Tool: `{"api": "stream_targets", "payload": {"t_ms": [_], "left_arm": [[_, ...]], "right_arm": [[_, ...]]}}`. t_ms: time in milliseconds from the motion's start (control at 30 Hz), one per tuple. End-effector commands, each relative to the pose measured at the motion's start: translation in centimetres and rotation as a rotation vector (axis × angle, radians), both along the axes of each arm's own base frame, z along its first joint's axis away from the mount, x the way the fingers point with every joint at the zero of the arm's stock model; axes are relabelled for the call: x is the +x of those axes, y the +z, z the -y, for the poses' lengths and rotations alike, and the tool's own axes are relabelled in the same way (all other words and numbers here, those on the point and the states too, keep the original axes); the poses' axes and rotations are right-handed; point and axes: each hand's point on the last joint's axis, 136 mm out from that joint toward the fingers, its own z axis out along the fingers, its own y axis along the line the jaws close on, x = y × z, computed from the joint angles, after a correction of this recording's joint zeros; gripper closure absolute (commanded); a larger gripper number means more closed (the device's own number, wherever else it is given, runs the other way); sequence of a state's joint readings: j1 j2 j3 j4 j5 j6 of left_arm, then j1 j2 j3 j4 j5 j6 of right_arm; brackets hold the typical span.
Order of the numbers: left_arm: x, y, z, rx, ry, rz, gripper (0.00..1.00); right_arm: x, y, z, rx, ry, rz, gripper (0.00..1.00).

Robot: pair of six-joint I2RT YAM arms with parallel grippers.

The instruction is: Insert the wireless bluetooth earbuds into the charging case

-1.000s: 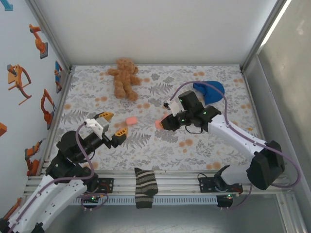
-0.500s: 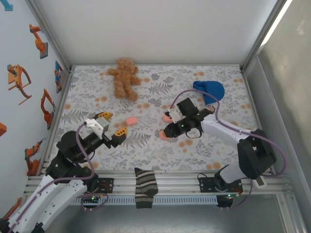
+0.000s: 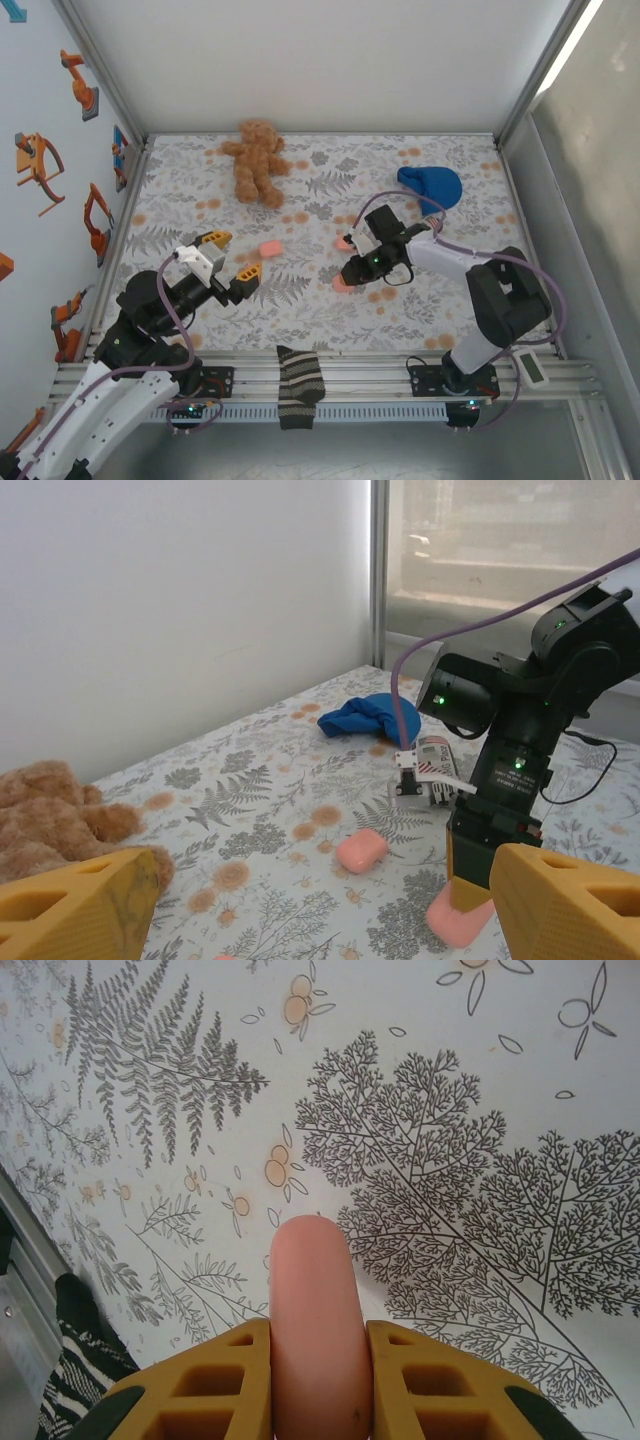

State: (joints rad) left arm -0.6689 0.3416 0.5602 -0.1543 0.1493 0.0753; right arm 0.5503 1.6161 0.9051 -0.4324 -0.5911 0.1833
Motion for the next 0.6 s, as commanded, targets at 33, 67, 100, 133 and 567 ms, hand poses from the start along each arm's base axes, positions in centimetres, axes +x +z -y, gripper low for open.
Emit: {"api": "stream_targets", "payload": {"t_ms": [33, 67, 100, 133, 567], "left_arm": [[0.1, -0.4, 0.1, 0.016, -0.001, 0.005, 0.14], [0.1, -0.5, 0.1, 0.017, 0.000, 0.003, 0.14], [0.1, -0.4, 0.0, 0.016, 0.000, 0.006, 0.14], [0.1, -0.4, 0.0, 0.015, 0.000, 0.007, 0.14], [0.3, -0.5, 0.0, 0.018, 0.009, 0.009, 0.14]], "right_arm": [[0.1, -0.3, -0.2, 0.016, 0.005, -0.019, 0.94], [0.2, -0.4, -0.1, 0.015, 0.004, -0.022, 0.94], [0.3, -0.6, -0.1, 0.012, 0.003, -0.025, 0.94], [0.2, -0.7, -0.1, 0.010, 0.003, -0.031, 0.94], [0.6, -2.4, 0.4, -0.025, -0.026, -0.075, 0.86]]}}
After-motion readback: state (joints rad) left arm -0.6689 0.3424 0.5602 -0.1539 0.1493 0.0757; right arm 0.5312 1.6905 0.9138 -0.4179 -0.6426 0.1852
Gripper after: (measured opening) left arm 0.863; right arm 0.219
